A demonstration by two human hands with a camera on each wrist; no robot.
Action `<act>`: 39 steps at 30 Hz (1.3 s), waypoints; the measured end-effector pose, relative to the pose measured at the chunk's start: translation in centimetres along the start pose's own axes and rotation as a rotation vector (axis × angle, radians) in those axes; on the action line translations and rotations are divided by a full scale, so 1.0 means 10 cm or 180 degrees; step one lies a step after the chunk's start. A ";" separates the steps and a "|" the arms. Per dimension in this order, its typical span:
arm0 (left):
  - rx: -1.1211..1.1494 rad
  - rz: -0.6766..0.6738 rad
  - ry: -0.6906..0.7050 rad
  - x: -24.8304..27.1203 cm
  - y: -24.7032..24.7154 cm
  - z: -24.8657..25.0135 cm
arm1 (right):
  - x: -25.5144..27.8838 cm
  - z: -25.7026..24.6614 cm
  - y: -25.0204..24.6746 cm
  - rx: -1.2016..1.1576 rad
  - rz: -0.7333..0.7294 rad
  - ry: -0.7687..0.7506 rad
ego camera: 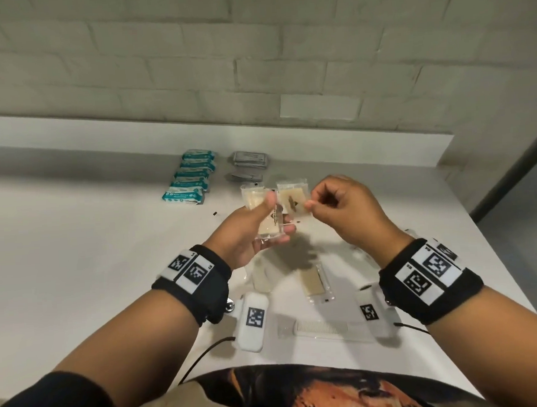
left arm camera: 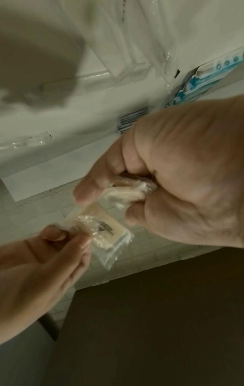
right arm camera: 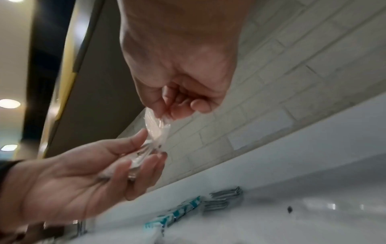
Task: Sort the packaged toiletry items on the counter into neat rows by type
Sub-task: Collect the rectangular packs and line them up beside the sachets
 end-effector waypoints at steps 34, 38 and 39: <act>-0.0059 0.0317 0.0185 0.09 -0.36 -0.01 | 0.08 0.82 0.93 0.1602 -0.2349 0.1332; -0.0121 0.0415 0.0317 0.12 -0.41 0.03 | -0.10 0.60 0.68 0.0458 -0.1534 0.1213; -0.0135 0.0414 0.0326 0.12 -0.40 0.03 | -0.12 0.53 0.63 -0.0165 -0.1343 0.1204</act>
Point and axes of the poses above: each hand's wrist, its own x-axis away from the middle knuckle, its own y-axis out of the palm, z = x × y, the point moved 10 cm from there along -x, towards the middle knuckle, and after that the axes turned 14 degrees about -z, right-handed, at the moved point
